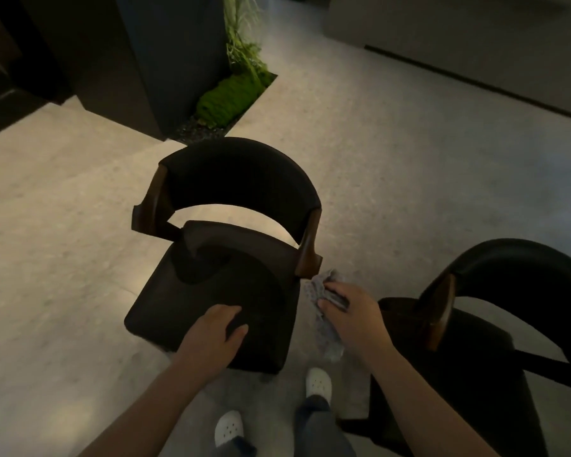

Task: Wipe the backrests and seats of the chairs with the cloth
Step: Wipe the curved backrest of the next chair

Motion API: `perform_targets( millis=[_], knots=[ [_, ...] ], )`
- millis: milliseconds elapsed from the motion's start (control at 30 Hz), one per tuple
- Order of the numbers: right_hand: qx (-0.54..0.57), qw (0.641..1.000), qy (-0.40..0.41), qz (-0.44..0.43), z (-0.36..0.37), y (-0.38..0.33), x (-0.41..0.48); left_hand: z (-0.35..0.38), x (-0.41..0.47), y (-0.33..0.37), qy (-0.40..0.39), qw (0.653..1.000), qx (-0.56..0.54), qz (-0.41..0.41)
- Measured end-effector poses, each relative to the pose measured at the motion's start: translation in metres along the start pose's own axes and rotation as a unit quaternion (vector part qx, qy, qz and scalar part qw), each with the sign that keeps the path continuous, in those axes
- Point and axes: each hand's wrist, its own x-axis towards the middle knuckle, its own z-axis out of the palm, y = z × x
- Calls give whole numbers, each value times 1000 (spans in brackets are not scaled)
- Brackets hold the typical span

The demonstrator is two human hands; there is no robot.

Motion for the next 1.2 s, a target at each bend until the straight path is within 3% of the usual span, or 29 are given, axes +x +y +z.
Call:
perform_targets(
  millis=[467, 533, 567, 600, 633, 700, 733, 767, 833, 1067, 1200],
  knots=[
    [-52, 986, -131, -87, -22, 54, 149, 62, 60, 47, 62, 976, -66, -197],
    [-114, 988, -80, -63, -10, 71, 174, 75, 64, 50, 66, 969, -79, -223],
    [-94, 995, -37, 25, -20, 63, 183, 80, 65, 51, 66, 966, -82, -235],
    [-115, 993, 1, 9, -22, 65, 192, 86, 66, 50, 67, 964, -81, -245],
    [-163, 984, -46, -54, -17, 62, 197, 90, 66, 49, 68, 962, -78, -252],
    [-210, 962, -33, -171, 13, 59, 223, 98, 69, 45, 65, 961, -77, -259],
    [-205, 953, -74, -211, 19, 59, 230, 101, 70, 42, 63, 960, -77, -262],
    [-220, 946, -55, -231, 22, 61, 234, 104, 72, 38, 62, 959, -78, -265],
    [-312, 916, -10, -251, 38, 64, 246, 109, 76, 31, 60, 958, -78, -271],
    [-457, 817, -53, -347, 75, 83, 248, 123, 89, -1, 27, 960, -63, -271],
    [-514, 784, -69, -343, 99, 77, 246, 125, 92, -24, 9, 961, -61, -270]
  ],
)
